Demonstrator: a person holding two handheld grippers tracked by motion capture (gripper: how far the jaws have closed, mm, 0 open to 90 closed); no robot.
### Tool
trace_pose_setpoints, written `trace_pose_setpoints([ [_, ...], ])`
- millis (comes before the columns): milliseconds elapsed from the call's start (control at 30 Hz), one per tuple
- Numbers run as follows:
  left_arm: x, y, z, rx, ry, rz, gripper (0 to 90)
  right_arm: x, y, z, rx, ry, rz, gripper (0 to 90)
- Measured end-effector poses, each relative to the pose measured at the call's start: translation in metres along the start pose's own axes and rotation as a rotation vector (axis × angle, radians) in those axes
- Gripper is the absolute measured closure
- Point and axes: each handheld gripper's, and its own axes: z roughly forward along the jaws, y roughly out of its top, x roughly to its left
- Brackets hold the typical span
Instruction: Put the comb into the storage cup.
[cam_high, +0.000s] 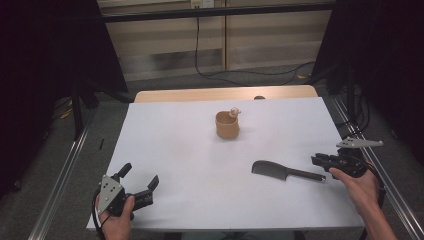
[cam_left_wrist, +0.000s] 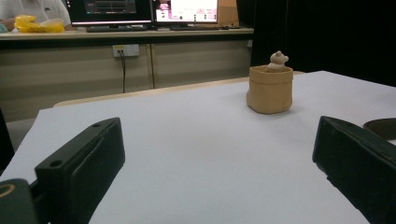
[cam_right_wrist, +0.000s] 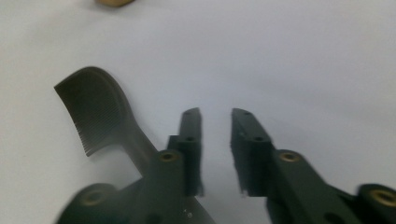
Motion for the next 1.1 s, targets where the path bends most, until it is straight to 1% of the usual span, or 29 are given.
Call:
trace_pose_setpoints([
  [100, 0.0, 0.0, 0.001, -0.001, -0.001, 0.0, 2.4, 0.001, -0.001, -0.01, -0.068, -0.035, -0.008, 44.3],
  [167, -0.001, 0.0, 0.001, 0.003, -0.001, 0.005, 2.4, 0.002, -0.001, -0.015, -0.105, -0.036, -0.004, 31.1],
  [233, -0.001, -0.001, 0.002, 0.008, -0.001, 0.008, 2.4, 0.003, 0.0, -0.016, -0.11, -0.041, -0.007, 16.6],
  [300, 0.0, -0.001, 0.003, 0.013, 0.0, 0.01, 2.4, 0.003, 0.0, -0.017, -0.101, -0.022, 0.0, 8.9],
  [333, -0.001, -0.001, 0.003, 0.012, -0.002, 0.007, 2.4, 0.004, 0.0, -0.017, -0.096, -0.001, 0.013, 7.0],
  [400, -0.001, 0.0, 0.003, 0.007, -0.005, 0.005, 2.4, 0.007, 0.0, -0.016, -0.087, 0.033, 0.014, 2.9],
  [433, -0.001, 0.0, 0.002, 0.005, -0.004, 0.006, 2.4, 0.009, 0.0, -0.015, -0.08, 0.056, 0.001, 2.6],
  [500, -0.001, 0.0, 0.002, 0.006, -0.003, 0.004, 2.4, 0.012, 0.002, -0.013, -0.071, 0.083, -0.006, 5.1],
  [533, 0.0, -0.001, 0.002, 0.009, -0.002, 0.009, 2.4, 0.015, 0.003, -0.013, -0.073, 0.101, -0.015, 5.8],
  [567, 0.0, -0.001, 0.003, 0.011, -0.004, 0.006, 2.4, 0.017, 0.004, -0.012, -0.074, 0.124, -0.028, 5.9],
  [600, 0.0, -0.001, 0.003, 0.011, -0.004, 0.007, 2.4, 0.019, 0.006, -0.011, -0.067, 0.135, -0.034, 7.5],
  [667, -0.001, 0.0, 0.002, 0.007, -0.004, 0.006, 2.4, 0.023, 0.01, -0.009, -0.051, 0.138, -0.057, 11.1],
  [700, 0.0, 0.0, 0.002, 0.008, -0.004, 0.01, 2.4, 0.025, 0.011, -0.007, -0.049, 0.121, -0.066, 10.2],
  [733, 0.0, 0.0, 0.002, 0.008, -0.004, 0.011, 2.4, 0.027, 0.012, -0.005, -0.053, 0.097, -0.09, 10.3],
  [767, 0.0, 0.0, 0.002, 0.008, -0.003, 0.01, 2.4, 0.028, 0.013, -0.004, -0.042, 0.103, -0.093, 11.4],
  [800, 0.0, 0.0, 0.002, 0.009, -0.003, 0.01, 2.4, 0.027, 0.014, -0.002, -0.02, 0.13, -0.083, 11.3],
  [833, 0.0, 0.0, 0.002, 0.007, -0.004, 0.008, 2.4, 0.026, 0.014, 0.0, -0.016, 0.146, -0.076, 9.7],
  [867, 0.0, 0.0, 0.002, 0.008, -0.004, 0.008, 2.5, 0.025, 0.014, 0.002, -0.013, 0.159, -0.082, 8.1],
  [933, -0.001, -0.001, 0.003, 0.007, -0.005, 0.005, 2.4, 0.024, 0.013, 0.005, -0.037, 0.145, -0.124, 7.9],
  [967, 0.0, -0.001, 0.003, 0.01, -0.004, 0.012, 2.4, 0.024, 0.013, 0.006, -0.045, 0.129, -0.129, 8.8],
  [1000, 0.0, -0.001, 0.003, 0.009, -0.004, 0.01, 2.4, 0.023, 0.013, 0.006, -0.04, 0.121, -0.123, 7.8],
  [1067, 0.0, -0.001, 0.003, 0.009, -0.002, 0.011, 2.4, 0.022, 0.016, 0.006, -0.007, 0.139, -0.104, 5.6],
  [1100, 0.0, -0.001, 0.003, 0.01, -0.003, 0.01, 2.4, 0.022, 0.017, 0.007, 0.008, 0.147, -0.106, 5.4],
])
